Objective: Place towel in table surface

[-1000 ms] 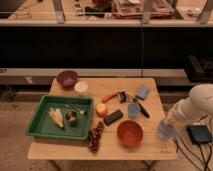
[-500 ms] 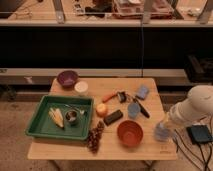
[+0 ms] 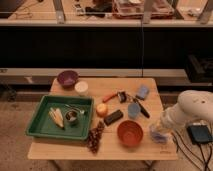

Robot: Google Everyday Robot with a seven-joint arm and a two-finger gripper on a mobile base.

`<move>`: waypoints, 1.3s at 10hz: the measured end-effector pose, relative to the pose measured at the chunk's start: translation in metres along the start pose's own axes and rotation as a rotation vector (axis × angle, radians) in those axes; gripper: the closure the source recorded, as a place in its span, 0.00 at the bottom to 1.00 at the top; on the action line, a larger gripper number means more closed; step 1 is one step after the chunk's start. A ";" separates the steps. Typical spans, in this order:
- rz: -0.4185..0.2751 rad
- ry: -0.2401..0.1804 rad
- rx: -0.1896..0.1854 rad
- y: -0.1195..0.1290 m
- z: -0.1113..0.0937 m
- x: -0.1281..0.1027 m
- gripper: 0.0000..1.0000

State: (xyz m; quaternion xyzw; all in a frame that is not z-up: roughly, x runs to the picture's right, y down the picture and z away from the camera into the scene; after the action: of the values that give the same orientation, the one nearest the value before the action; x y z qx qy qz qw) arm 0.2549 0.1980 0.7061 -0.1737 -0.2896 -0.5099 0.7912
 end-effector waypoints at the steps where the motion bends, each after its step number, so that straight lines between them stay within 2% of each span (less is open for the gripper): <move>1: 0.001 -0.011 0.005 0.000 0.011 0.001 1.00; 3: 0.018 -0.025 0.006 0.004 0.025 0.003 0.89; 5: 0.025 -0.059 0.003 0.004 0.039 0.005 0.68; 6: 0.031 -0.075 0.009 0.004 0.043 0.005 0.58; 7: 0.027 -0.091 0.023 0.004 0.046 0.004 0.44; 8: 0.024 -0.095 0.030 0.003 0.046 0.005 0.38; 9: 0.023 -0.099 0.036 0.002 0.047 0.005 0.35; 13: 0.023 -0.100 0.036 0.003 0.047 0.005 0.35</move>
State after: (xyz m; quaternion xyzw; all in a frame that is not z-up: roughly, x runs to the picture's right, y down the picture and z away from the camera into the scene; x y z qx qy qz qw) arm 0.2458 0.2224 0.7450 -0.1883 -0.3359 -0.4862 0.7845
